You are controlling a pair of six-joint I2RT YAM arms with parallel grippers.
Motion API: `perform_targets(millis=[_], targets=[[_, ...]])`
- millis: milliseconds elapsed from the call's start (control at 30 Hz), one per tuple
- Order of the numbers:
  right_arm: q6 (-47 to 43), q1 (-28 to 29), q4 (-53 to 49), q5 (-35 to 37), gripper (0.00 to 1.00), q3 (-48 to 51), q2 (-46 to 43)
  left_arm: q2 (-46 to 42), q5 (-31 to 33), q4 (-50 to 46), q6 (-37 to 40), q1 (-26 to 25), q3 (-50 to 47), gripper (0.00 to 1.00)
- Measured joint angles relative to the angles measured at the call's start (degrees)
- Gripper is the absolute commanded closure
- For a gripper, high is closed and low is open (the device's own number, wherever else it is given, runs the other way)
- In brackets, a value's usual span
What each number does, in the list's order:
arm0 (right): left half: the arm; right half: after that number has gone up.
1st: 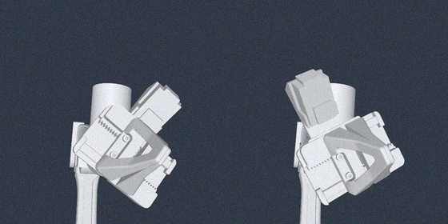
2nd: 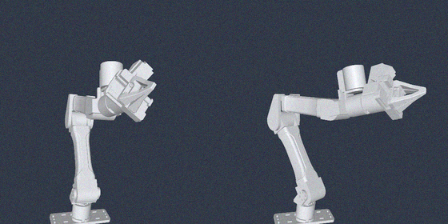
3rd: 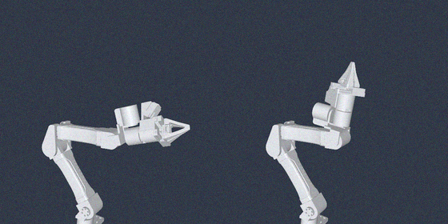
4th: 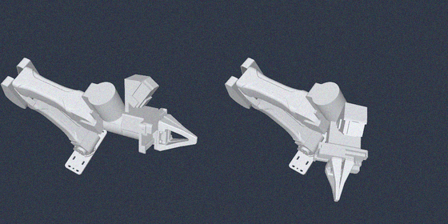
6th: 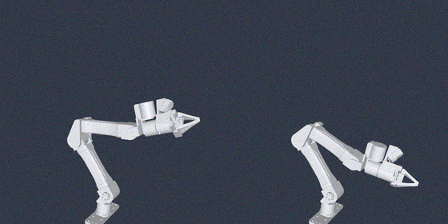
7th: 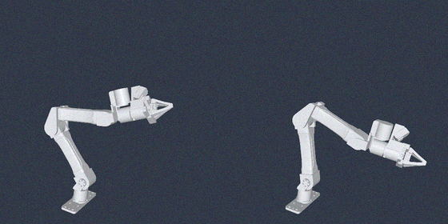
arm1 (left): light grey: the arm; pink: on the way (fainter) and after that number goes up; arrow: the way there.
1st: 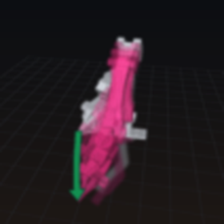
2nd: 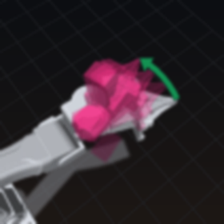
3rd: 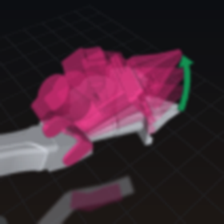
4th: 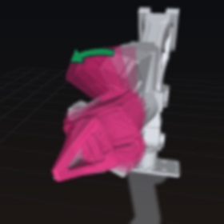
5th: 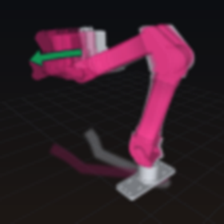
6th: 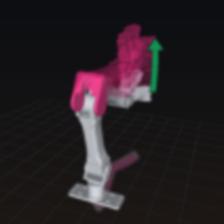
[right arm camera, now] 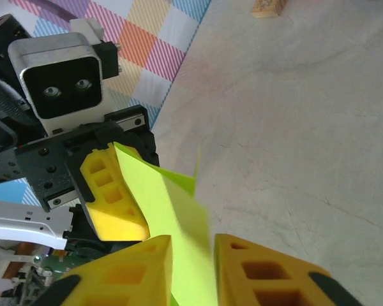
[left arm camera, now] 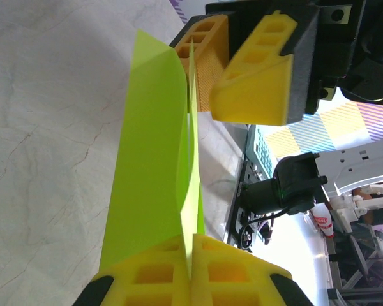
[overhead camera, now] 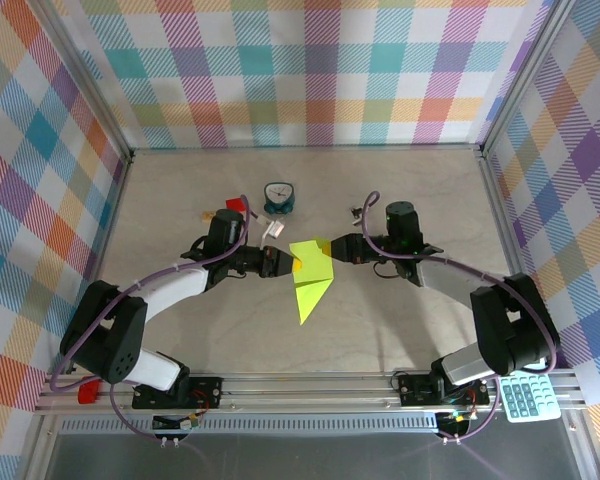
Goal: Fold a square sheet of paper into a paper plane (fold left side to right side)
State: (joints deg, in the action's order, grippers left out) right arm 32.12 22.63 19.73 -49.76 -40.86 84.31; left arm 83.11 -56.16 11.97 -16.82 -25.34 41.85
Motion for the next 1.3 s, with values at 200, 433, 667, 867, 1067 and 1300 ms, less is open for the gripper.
perform_targets(millis=[200, 433, 667, 867, 1067, 1300], targets=[[-0.2, 0.2, -0.7, 2.2, 1.00, 0.0, 1.6, 2.1, 1.3, 0.0, 0.3, 0.0, -0.5, 0.88], [-1.7, 1.0, -3.8, 6.3, 1.00, -0.9, 6.3, 6.5, 5.4, 0.2, 1.6, 0.0, -0.5, 0.72], [-1.5, 1.1, -7.1, 10.1, 1.00, -0.9, 10.6, 10.0, 12.7, -2.4, 3.0, 0.0, -0.4, 0.62], [-0.3, 1.1, -13.4, 13.0, 1.00, -3.1, 10.6, 2.8, 20.5, -8.7, 5.5, -0.5, -0.4, 0.56], [2.7, 1.1, -18.7, 15.3, 1.00, -5.6, 10.1, -7.8, 32.4, -16.7, 8.5, -9.5, 0.8, 0.52], [5.5, 1.4, -22.8, 17.0, 1.00, -6.3, 9.9, -8.5, 46.8, -23.8, 8.7, -23.9, 3.4, 0.51]])
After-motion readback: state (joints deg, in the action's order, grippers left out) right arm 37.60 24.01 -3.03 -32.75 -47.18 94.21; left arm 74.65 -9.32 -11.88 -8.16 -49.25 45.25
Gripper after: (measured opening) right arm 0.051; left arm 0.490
